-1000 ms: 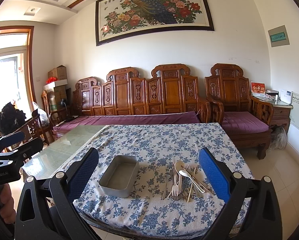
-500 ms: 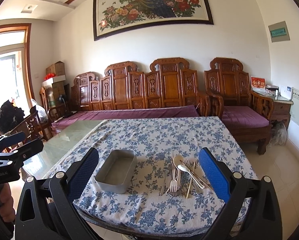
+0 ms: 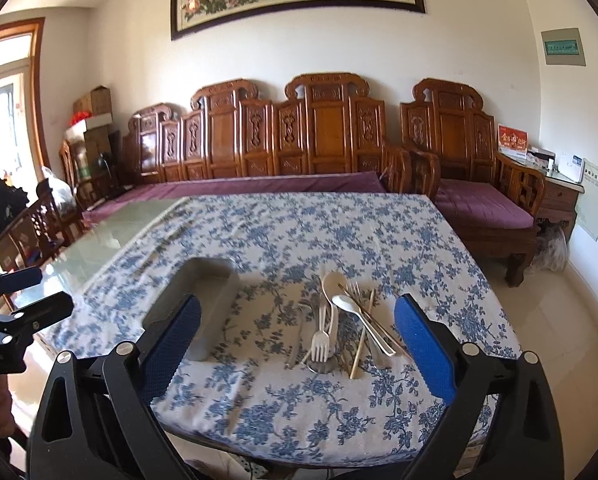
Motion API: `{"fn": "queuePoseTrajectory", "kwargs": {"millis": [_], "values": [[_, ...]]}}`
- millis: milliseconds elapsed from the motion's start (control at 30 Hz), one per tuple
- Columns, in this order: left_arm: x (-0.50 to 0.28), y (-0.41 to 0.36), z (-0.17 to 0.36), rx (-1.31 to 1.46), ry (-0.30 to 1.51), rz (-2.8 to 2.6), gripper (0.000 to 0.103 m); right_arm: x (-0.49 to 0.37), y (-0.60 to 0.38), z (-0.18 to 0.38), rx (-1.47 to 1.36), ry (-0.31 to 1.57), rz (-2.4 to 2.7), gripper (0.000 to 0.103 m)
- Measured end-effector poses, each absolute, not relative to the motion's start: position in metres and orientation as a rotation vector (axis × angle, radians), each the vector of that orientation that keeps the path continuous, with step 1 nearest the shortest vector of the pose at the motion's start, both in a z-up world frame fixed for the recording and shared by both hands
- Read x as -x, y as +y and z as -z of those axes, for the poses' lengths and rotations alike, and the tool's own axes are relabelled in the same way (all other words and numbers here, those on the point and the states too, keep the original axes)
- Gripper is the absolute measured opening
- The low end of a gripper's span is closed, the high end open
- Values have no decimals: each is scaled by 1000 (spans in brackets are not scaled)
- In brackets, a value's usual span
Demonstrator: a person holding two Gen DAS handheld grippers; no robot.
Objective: Organize utensils
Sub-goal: 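Move the left tool toward the utensil pile while the right tool approaches it too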
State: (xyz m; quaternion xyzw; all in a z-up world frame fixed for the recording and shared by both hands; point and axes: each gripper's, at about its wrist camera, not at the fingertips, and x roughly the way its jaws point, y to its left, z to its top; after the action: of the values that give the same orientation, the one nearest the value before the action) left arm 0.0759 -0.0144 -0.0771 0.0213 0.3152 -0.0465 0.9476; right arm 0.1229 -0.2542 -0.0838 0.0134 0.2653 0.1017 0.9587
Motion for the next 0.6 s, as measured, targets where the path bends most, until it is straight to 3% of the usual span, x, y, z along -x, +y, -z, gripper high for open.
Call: {"fn": "queuePoseTrajectory", "kwargs": {"millis": [267, 600], "values": [[-110, -23, 96, -39, 702, 154, 96, -170, -270, 116, -45, 619, -201, 96], [-159, -51, 121, -71, 773, 221, 92, -244, -307, 160, 26, 765, -202, 72]]}}
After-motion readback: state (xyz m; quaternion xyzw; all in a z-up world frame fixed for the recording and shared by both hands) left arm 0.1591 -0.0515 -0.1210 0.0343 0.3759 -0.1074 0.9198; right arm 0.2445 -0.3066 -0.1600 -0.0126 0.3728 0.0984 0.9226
